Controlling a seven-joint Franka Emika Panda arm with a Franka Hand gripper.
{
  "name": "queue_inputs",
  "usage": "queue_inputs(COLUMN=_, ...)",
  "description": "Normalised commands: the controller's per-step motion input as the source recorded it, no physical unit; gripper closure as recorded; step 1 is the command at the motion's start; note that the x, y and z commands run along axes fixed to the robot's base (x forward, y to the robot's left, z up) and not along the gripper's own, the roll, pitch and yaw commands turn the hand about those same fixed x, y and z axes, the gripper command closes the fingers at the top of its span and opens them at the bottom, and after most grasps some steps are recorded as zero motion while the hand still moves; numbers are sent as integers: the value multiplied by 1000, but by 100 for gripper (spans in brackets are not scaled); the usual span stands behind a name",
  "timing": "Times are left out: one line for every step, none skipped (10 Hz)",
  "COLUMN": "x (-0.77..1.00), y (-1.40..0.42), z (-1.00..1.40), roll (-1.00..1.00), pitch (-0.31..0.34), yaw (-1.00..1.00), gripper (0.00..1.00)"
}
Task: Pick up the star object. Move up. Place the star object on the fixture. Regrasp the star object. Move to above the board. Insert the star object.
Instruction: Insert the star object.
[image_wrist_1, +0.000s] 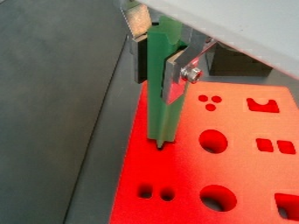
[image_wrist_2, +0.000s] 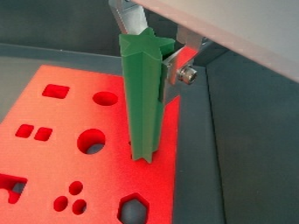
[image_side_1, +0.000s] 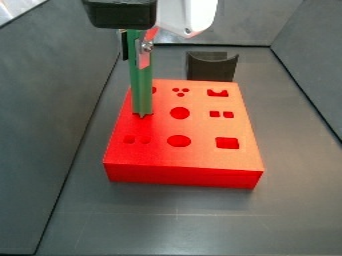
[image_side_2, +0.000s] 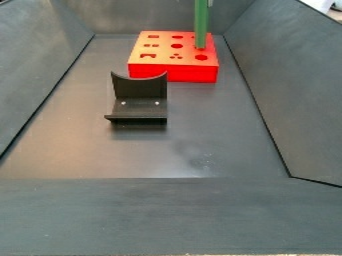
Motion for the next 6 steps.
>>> queue_inputs(x=0, y=0, z=0, roll=0, pitch=-50, yaw=0, gripper=100)
queue_inputs(x=0, y=0, z=-46, roll=0, pitch=-19, yaw=174, gripper=100)
queue_inputs(x=0, y=0, z=-74, roll=0, pitch=-60, yaw=306, gripper=100)
queue_inputs(x=0, y=0, z=-46, roll=0, pitch=-19, yaw=286, gripper=100)
queue_inputs(x=0, y=0, z=-34, roll=0, pitch=-19, yaw=260, gripper=100)
queue_inputs(x=0, y=0, z=-57, roll=0, pitch=0, yaw=257, gripper=100)
